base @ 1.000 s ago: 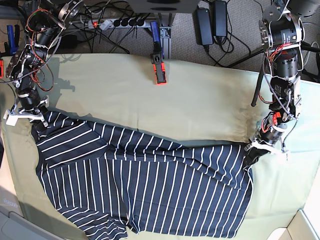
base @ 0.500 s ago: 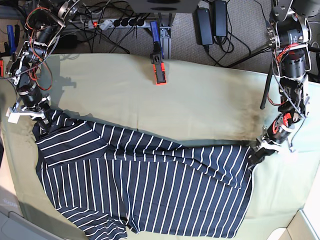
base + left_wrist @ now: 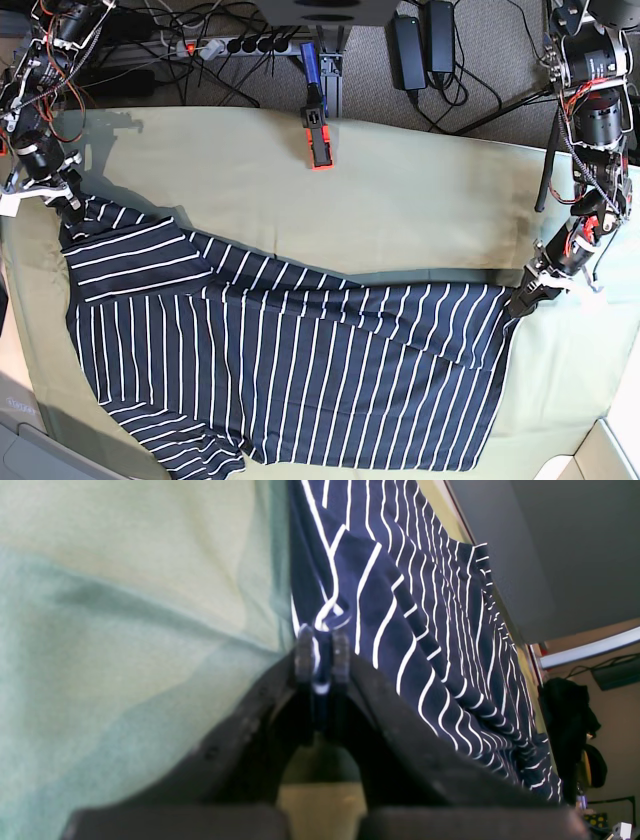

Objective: Fold the T-shirt properly
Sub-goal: 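Pull the held edge back toward the clamps, spreading the shirt flat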

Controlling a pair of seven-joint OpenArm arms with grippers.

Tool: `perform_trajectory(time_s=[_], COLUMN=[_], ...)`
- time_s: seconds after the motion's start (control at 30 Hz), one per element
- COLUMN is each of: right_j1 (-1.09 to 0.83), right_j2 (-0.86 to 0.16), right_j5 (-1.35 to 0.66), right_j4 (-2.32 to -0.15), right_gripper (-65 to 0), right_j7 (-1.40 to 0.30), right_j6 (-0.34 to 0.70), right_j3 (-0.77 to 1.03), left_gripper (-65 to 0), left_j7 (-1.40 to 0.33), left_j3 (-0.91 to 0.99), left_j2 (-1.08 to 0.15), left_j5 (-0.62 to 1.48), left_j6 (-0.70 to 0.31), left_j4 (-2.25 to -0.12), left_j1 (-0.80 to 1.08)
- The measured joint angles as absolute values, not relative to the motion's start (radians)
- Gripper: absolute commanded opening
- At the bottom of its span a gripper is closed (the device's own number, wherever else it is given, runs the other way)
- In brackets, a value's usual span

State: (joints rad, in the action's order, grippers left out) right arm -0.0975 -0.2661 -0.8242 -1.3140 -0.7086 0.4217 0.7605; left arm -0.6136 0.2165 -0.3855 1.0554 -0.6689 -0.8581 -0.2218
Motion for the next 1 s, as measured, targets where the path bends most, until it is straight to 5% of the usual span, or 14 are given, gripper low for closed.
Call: perform_trajectory(time_s=[0.4, 1.0], right_j1=[-0.216, -0.313], right_j2=[-0.307, -0.392], right_j5=[-0.871, -0.909], right_j4=[-1.366, -1.368], right_gripper=[-65.0, -65.0], right_j7=[-0.727, -0.753], right_j6=[0.422, 0.424], right_j3=[0.757, 0.755], left_gripper=[-65.0, -65.0], left_j7=[-0.681, -0.720], left_j3=[0.290, 0.360], left_j2=[-0.476, -0.482], left_j5=[1.112, 1.199], left_j6=[-0.675, -0.678], left_j4=[-1.149, -1.258], left_j1=[0.015, 0.210])
